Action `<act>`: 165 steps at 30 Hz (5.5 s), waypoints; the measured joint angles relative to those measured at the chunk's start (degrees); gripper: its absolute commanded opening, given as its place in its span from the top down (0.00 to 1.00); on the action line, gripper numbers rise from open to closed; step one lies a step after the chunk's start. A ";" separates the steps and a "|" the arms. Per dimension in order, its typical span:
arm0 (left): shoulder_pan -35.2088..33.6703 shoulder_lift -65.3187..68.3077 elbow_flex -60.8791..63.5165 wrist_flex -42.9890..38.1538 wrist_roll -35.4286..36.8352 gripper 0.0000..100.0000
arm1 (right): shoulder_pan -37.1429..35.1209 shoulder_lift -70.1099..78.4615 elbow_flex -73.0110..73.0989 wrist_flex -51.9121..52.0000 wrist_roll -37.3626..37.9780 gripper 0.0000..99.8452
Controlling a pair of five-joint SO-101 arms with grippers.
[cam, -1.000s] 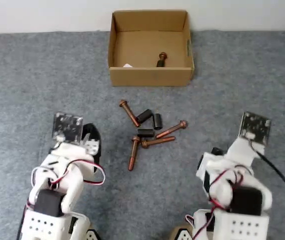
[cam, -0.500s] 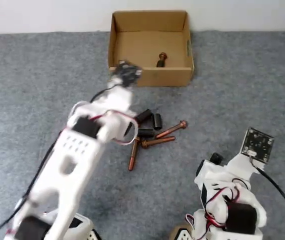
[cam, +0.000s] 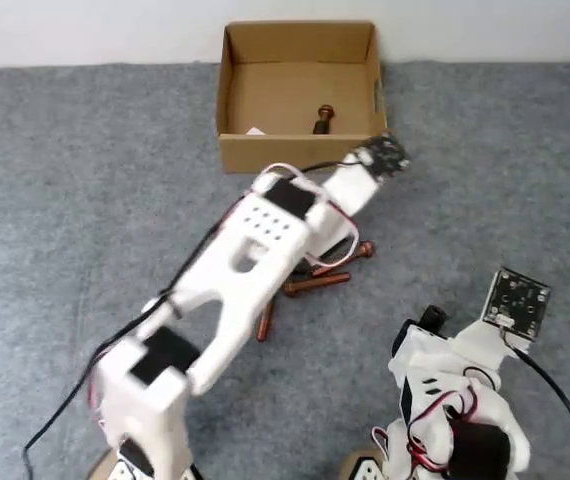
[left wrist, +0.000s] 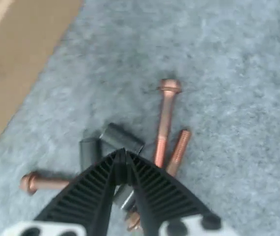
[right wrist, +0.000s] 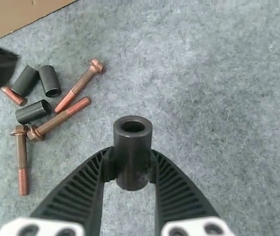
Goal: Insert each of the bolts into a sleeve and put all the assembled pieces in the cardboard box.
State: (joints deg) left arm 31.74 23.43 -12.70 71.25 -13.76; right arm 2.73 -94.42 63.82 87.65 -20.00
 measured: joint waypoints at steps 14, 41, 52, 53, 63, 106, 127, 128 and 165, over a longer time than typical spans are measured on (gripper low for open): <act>0.70 40.00 -57.32 26.29 -1.76 0.86 | -0.09 0.00 0.09 0.00 0.00 0.99; 2.02 53.71 -72.62 27.43 -1.58 0.98 | -0.09 0.00 0.97 -0.53 0.00 0.99; 2.02 53.71 -72.62 27.52 -1.58 1.00 | -0.09 0.00 0.97 -0.53 0.00 0.99; 2.02 53.71 -72.62 27.52 -1.58 1.00 | -0.09 0.00 0.97 -0.53 0.00 0.99; 2.46 51.87 -71.47 27.87 -1.58 1.00 | -0.09 0.00 0.97 -0.53 0.00 0.99; 3.08 -58.55 20.84 4.22 34.46 1.00 | -19.87 -9.23 -2.99 -0.35 8.09 0.99; 3.08 -108.13 70.42 -30.15 49.67 1.00 | -39.91 -8.97 3.34 -15.91 12.57 0.99; 3.08 -108.31 70.42 -30.15 50.20 1.00 | -39.91 -8.97 3.52 -16.97 13.54 0.99; 7.21 -108.66 79.03 -32.88 48.97 1.00 | -40.09 -8.79 3.69 -23.03 24.35 0.99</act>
State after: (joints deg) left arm 38.95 -85.23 66.33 38.37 35.21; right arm -37.36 -103.21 67.52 64.62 4.35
